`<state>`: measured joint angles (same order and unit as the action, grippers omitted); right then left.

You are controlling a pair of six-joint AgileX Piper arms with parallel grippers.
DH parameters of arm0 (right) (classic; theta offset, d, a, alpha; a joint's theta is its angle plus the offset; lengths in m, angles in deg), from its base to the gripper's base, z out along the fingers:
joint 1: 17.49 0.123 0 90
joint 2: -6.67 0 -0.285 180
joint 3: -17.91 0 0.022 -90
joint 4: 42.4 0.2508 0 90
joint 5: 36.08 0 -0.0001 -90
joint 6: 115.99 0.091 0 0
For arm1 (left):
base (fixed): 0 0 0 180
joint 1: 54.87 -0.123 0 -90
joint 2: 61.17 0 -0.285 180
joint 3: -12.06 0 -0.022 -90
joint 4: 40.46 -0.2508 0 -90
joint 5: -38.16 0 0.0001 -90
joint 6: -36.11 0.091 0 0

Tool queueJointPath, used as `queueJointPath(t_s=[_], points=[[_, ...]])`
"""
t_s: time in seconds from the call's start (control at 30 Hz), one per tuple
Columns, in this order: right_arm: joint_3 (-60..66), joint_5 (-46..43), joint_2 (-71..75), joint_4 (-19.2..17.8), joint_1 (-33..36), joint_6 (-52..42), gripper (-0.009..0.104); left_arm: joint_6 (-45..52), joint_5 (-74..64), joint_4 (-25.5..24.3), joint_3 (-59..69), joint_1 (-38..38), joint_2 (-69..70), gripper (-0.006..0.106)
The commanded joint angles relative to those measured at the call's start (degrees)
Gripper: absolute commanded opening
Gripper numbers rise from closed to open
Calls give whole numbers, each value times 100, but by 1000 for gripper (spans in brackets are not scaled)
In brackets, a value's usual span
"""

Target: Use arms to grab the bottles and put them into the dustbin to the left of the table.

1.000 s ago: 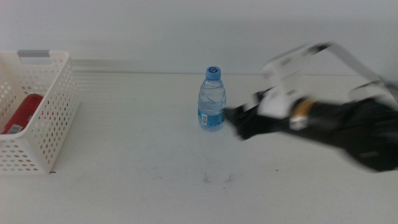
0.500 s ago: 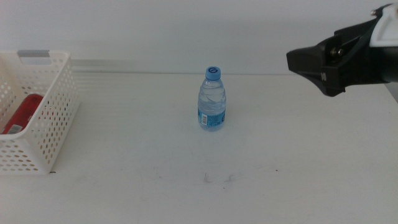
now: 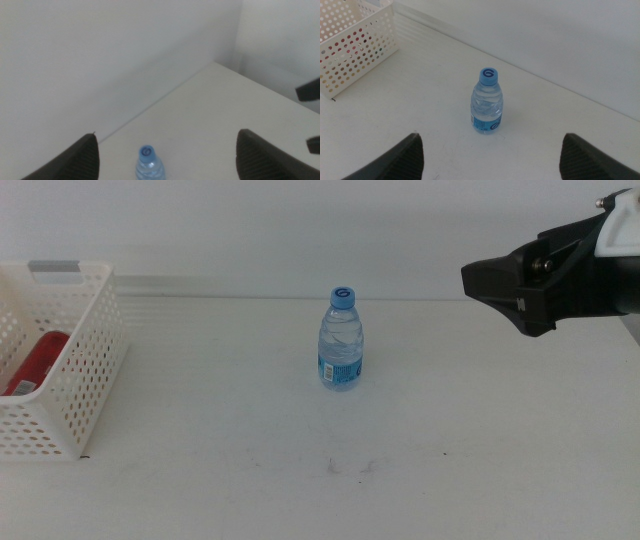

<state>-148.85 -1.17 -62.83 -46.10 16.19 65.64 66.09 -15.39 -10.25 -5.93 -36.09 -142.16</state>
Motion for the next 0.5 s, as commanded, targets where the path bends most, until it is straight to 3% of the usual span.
queueJointPath(t_s=[0.0, 0.07, 0.17, 0.23, 0.37, 0.4, 0.47], points=[[-17, -17, 20, -22, 10, -4, 91, 2, 193, -44, -34, 8, -3, 94], [-17, -17, 20, -22, 10, -4, 91, -42, 234, -452, 89, 113, -11, 94], [-17, -17, 20, -22, 10, -4, 91, -892, 928, -1515, 725, 572, 48, 94], [-17, -17, 20, -12, 10, -4, 91, -1734, 1952, -2281, 1479, 987, 128, 94], [-17, -17, 20, -12, 10, -4, 91, -2912, 5354, -3917, 3696, 1501, 266, 94], [-17, -17, 20, -12, 10, -4, 91, -3178, 6306, -4088, 4319, 1488, 246, 94], [-17, -17, 20, -12, 10, -4, 91, -3643, 7850, -3918, 5316, 1369, 97, 94]])
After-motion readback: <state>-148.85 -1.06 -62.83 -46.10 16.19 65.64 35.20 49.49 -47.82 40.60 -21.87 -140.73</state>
